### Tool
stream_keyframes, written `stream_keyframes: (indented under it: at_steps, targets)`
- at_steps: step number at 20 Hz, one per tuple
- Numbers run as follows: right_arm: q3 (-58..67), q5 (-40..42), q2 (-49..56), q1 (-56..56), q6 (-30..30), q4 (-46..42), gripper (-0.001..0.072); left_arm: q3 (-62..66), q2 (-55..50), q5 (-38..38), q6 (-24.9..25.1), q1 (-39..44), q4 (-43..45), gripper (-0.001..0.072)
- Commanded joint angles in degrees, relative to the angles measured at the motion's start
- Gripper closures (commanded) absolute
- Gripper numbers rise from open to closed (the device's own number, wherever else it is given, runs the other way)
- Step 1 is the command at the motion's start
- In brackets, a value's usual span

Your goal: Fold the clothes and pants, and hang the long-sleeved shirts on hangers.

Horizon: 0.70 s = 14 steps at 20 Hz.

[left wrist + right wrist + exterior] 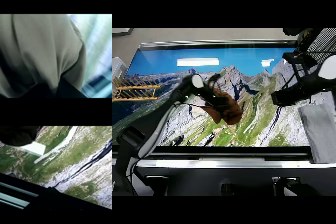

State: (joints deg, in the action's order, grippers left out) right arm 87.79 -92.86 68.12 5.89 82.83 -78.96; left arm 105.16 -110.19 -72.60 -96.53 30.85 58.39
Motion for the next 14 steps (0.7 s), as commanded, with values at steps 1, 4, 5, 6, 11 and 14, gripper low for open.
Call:
stream_keyframes:
  at_steps: [1,4,5,6,11,14]
  targets:
    - [0.0,-1.1,-5.6,0.0,-3.0,-3.0,0.0683,0.2,-1.2,1.8,-5.7,8.5,-0.7,0.0696]
    - [-0.9,1.0,-6.5,0.0,-4.2,-3.4,0.0682,0.2,-0.4,0.8,-6.6,7.5,-1.0,0.0371]
    - [-1.7,2.1,-6.1,0.0,-4.2,-3.3,0.068,0.2,0.5,-0.2,-6.3,6.1,-0.9,0.0251]
    - [-2.4,3.6,-5.6,0.0,-3.8,-2.0,0.068,0.2,1.6,-1.6,-6.1,4.2,-0.7,0.024]
    - [-1.0,23.9,-1.7,-1.8,10.9,6.5,0.0486,0.2,9.2,-8.0,-4.2,-8.1,1.6,0.0241]
    - [-1.6,19.4,1.1,-12.3,9.7,10.1,0.0474,0.2,13.4,-9.7,-3.8,-15.3,1.6,0.0241]
